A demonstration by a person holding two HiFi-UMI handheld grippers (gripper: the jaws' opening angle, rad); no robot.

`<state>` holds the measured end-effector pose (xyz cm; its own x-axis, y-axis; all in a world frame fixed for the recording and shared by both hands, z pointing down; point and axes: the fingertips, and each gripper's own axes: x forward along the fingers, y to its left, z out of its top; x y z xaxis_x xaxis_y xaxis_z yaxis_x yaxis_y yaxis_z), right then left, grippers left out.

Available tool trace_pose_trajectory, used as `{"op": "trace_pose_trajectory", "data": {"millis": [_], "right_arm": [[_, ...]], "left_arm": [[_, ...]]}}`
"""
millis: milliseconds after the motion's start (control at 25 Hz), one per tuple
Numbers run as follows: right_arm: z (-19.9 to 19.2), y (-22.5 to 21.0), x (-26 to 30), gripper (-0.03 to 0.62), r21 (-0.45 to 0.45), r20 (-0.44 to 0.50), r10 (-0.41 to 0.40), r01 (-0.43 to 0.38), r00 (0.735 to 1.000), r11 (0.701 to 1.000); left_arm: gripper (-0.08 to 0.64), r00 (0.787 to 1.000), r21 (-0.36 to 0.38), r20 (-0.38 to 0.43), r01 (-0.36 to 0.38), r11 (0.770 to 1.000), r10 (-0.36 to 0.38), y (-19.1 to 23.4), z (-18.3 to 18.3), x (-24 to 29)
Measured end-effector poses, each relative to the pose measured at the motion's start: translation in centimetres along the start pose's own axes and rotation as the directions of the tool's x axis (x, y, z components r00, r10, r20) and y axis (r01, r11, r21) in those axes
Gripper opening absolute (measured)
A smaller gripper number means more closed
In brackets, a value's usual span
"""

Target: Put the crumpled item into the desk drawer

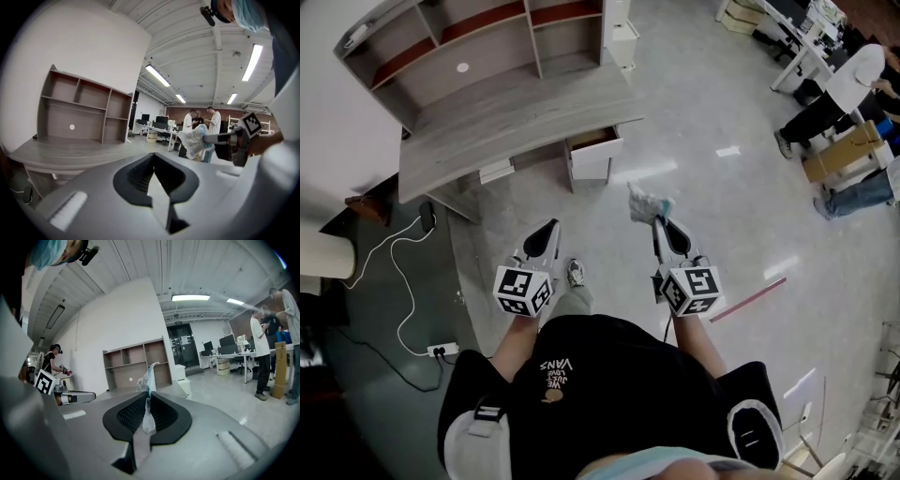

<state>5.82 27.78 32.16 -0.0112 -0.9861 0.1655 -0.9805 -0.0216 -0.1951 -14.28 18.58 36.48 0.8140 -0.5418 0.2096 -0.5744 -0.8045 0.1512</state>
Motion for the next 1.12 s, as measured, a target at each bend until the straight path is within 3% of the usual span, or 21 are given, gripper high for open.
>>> {"op": "trace_pose_trajectory", "data": {"millis": [320,640,880,1120], "right_arm": [[0.7,-1.0,8.5,0.02,-0.032,-0.056,-0.068,0.066,0.996,0.997],[-0.4,-2.1,14.4,0.02,-0.088,-0.091,-0.102,0.094,0.991,0.992],[-1.3,-3.3,17.9,0.02,-0.118,-0.133,-0.107,0.092,0.985,0.989],[-1.4,-5.1,22.4,0.02,-0.173,-0.179,-0.041,0.01,0.983,0.985]], "left_arm": [[0.052,0.994,0.018,-0.042,0.1,0.995,-0.099,5.9,1.5,7.7],[0.052,0.988,0.041,-0.065,0.14,0.989,-0.137,10.0,1.8,12.2],[0.052,0.99,0.04,-0.077,0.121,0.992,-0.118,12.2,1.0,14.4],[0.054,0.995,0.042,-0.091,0.05,0.998,-0.046,14.1,0.0,17.2]]}}
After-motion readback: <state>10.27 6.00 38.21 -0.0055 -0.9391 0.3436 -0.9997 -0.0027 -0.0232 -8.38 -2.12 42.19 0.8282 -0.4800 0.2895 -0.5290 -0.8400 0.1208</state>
